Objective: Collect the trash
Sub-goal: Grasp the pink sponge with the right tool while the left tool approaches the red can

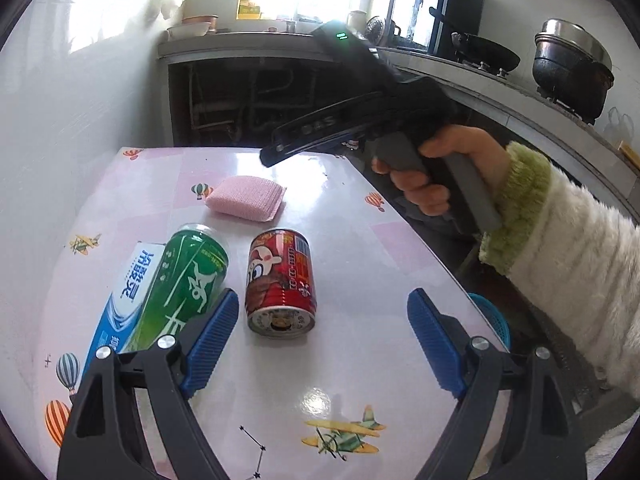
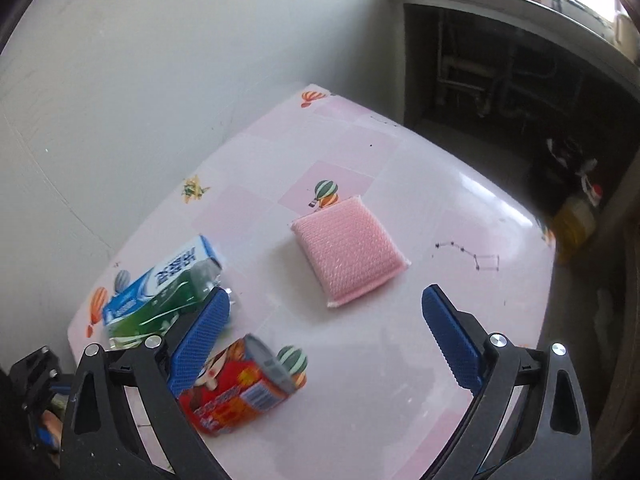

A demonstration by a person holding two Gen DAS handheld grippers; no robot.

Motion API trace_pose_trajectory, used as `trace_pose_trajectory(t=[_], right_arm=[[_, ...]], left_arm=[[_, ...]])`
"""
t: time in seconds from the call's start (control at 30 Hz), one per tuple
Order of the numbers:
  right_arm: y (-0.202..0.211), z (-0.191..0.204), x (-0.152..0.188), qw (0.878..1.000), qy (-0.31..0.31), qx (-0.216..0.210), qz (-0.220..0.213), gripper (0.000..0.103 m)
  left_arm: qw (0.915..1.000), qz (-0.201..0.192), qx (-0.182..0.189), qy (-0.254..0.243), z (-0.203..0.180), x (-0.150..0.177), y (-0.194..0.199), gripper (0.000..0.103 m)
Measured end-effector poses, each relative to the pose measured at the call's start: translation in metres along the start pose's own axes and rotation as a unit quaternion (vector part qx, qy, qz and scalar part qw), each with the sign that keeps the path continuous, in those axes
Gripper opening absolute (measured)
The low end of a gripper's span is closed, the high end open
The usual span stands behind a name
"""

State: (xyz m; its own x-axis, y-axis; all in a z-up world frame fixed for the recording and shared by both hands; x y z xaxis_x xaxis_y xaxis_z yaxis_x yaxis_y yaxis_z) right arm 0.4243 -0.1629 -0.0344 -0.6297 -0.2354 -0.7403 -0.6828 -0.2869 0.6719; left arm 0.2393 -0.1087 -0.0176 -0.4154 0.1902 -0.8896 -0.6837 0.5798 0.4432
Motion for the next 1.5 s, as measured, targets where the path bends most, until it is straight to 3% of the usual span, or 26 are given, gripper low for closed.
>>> trace_pose_trajectory(t=[0.3,0.57,0.63,0.83,0.97,1.1,1.23,1.33,1.5], right_arm=[[-0.095,0.006,0.001,0.992,0.076,-0.032,0.094,0.093],[-0.115,-0.008,0.022,0.987,0.087,-0.027,0.131,0.093],[-0.112,-0.012,0.028,0.988,0.086,-0.019,0.130,0.084],[-0.084,-0.037,0.044,0.992,0.037,0.031,0.113,0.079],[-0.046,-0.063,0.072,0.992,-0.035,0.072,0.102,0.079],[0.011,-0.082,0.113,0.983,-0.146,0.089,0.073,0.079],[0.066,-0.076,0.155,0.970,-0.221,0.087,0.052,0.079],[0.092,-0.064,0.175,0.962,-0.255,0.091,0.039,0.079],[0.120,-0.053,0.194,0.956,-0.270,0.107,0.032,0.079]], left_arm=[[0.9991,0.019,-0.039,-0.001,0.019,-0.002,-0.041,0.084],[0.9976,0.044,-0.053,0.003,0.027,0.004,-0.067,0.084],[0.9975,0.043,-0.057,0.000,0.027,0.003,-0.069,0.084],[0.9965,0.046,-0.070,0.008,0.031,0.002,-0.080,0.084],[0.9951,0.056,-0.081,-0.003,0.031,0.007,-0.093,0.084],[0.9932,0.069,-0.093,-0.005,0.032,0.016,-0.104,0.082],[0.9902,0.091,-0.106,0.009,0.036,0.026,-0.113,0.072],[0.9887,0.103,-0.106,0.026,0.037,0.032,-0.117,0.065],[0.9883,0.103,-0.111,0.014,0.030,0.032,-0.114,0.064]])
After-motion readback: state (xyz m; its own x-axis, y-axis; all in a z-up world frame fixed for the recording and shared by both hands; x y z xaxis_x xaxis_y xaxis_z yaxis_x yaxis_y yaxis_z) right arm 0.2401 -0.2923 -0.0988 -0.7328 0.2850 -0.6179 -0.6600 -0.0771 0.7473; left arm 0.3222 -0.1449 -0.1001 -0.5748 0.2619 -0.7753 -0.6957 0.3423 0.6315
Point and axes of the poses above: each gripper's, at about its wrist camera, not at the fingertips, and y roughly against the way its jaws point, z to its left, x to its underside, the point moved 8 cm from there along -y, roughly the way its jaws point, and after that the axes turned 14 degrees about -z, right-handed, at the moved point
